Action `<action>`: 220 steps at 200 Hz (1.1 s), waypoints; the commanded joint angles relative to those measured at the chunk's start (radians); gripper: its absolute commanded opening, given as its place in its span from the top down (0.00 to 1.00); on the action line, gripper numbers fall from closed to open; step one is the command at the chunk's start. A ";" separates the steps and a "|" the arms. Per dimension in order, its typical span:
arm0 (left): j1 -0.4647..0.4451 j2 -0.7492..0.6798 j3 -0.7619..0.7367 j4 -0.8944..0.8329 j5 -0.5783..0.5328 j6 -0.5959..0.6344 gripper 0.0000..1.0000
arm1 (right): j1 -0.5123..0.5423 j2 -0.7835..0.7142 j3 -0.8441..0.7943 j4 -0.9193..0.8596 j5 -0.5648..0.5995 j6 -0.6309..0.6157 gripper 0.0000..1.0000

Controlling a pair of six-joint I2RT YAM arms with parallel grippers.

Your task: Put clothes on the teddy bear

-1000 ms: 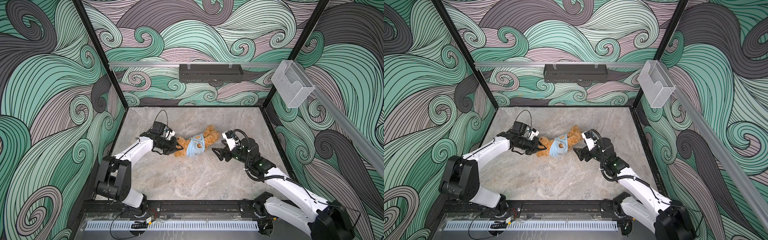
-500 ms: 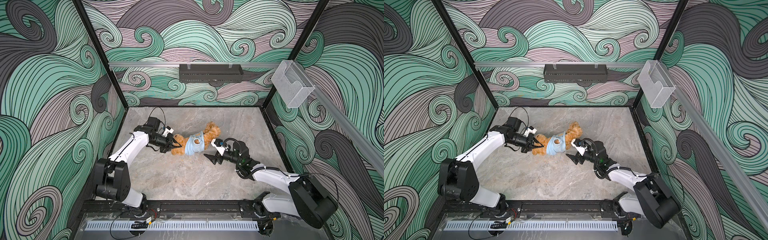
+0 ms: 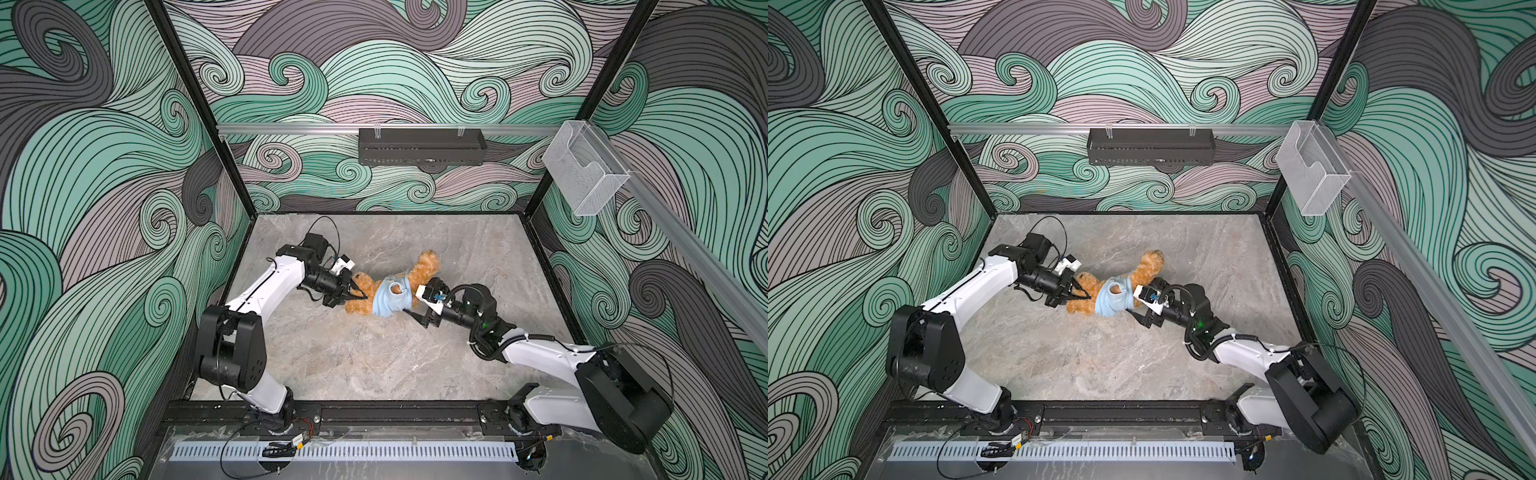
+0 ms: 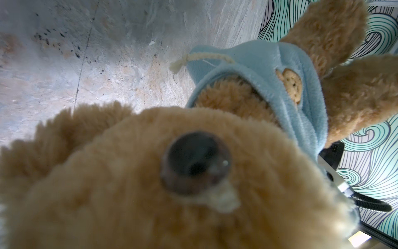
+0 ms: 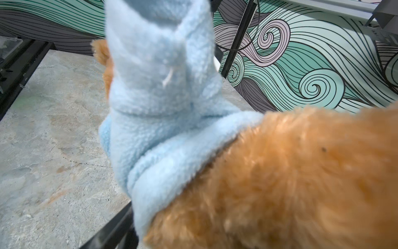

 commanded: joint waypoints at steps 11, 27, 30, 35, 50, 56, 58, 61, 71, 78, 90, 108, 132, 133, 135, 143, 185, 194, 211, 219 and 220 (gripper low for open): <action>-0.046 0.031 0.061 -0.046 0.030 0.065 1.00 | 0.019 0.049 0.021 0.042 -0.038 -0.068 0.17; -0.056 0.045 0.065 -0.028 0.026 0.062 1.00 | 0.029 0.071 0.034 0.047 -0.025 -0.066 0.27; -0.057 0.048 0.066 -0.024 0.022 0.061 1.00 | 0.029 0.076 0.034 0.050 -0.019 -0.063 0.29; -0.056 0.050 0.066 -0.014 0.018 0.058 1.00 | 0.031 0.082 0.033 0.057 -0.002 -0.061 0.36; -0.054 0.058 0.059 0.026 -0.016 0.036 1.00 | 0.034 0.089 0.006 0.099 0.047 -0.054 0.56; -0.053 0.058 0.055 0.046 -0.041 0.025 0.96 | 0.033 0.088 -0.011 0.119 0.065 -0.046 0.62; -0.053 0.058 0.054 0.052 -0.051 0.020 0.94 | 0.033 0.088 -0.017 0.124 0.070 -0.044 0.63; -0.052 0.058 0.051 0.063 -0.066 0.015 0.90 | 0.034 0.087 -0.025 0.131 0.078 -0.040 0.64; -0.049 0.052 0.043 0.092 -0.125 -0.005 0.76 | 0.042 0.080 -0.046 0.143 0.104 -0.036 0.68; -0.048 0.046 0.038 0.108 -0.177 -0.015 0.67 | 0.054 0.073 -0.061 0.142 0.128 -0.040 0.70; -0.046 0.025 0.032 0.123 -0.290 -0.030 0.55 | 0.079 0.058 -0.082 0.137 0.176 -0.052 0.73; -0.045 -0.056 0.025 0.120 -0.557 -0.056 0.45 | 0.104 0.042 -0.109 0.136 0.224 -0.064 0.76; -0.045 -0.241 -0.011 0.151 -0.875 -0.067 0.40 | 0.124 0.038 -0.122 0.133 0.257 -0.071 0.78; -0.044 -0.249 -0.014 0.155 -0.881 -0.066 0.41 | 0.124 0.039 -0.122 0.133 0.257 -0.071 0.78; -0.044 -0.266 -0.021 0.166 -0.893 -0.062 0.41 | 0.125 0.040 -0.121 0.133 0.258 -0.071 0.78; -0.048 -0.339 -0.057 0.222 -0.921 -0.041 0.40 | 0.132 0.045 -0.120 0.132 0.267 -0.070 0.80; -0.150 -0.659 -0.297 0.635 -0.693 0.194 0.50 | 0.158 0.081 -0.111 0.152 0.288 -0.067 0.84; -0.199 -0.685 -0.315 0.653 -0.648 0.271 0.57 | 0.161 0.084 -0.109 0.149 0.288 -0.061 0.85; -0.292 -0.690 -0.329 0.625 -0.599 0.423 0.69 | 0.167 0.084 -0.106 0.139 0.288 -0.055 0.86; -0.328 -0.680 -0.328 0.602 -0.599 0.479 0.74 | 0.169 0.084 -0.106 0.136 0.290 -0.054 0.86; -0.333 -0.679 -0.327 0.600 -0.599 0.488 0.74 | 0.169 0.084 -0.106 0.135 0.290 -0.053 0.86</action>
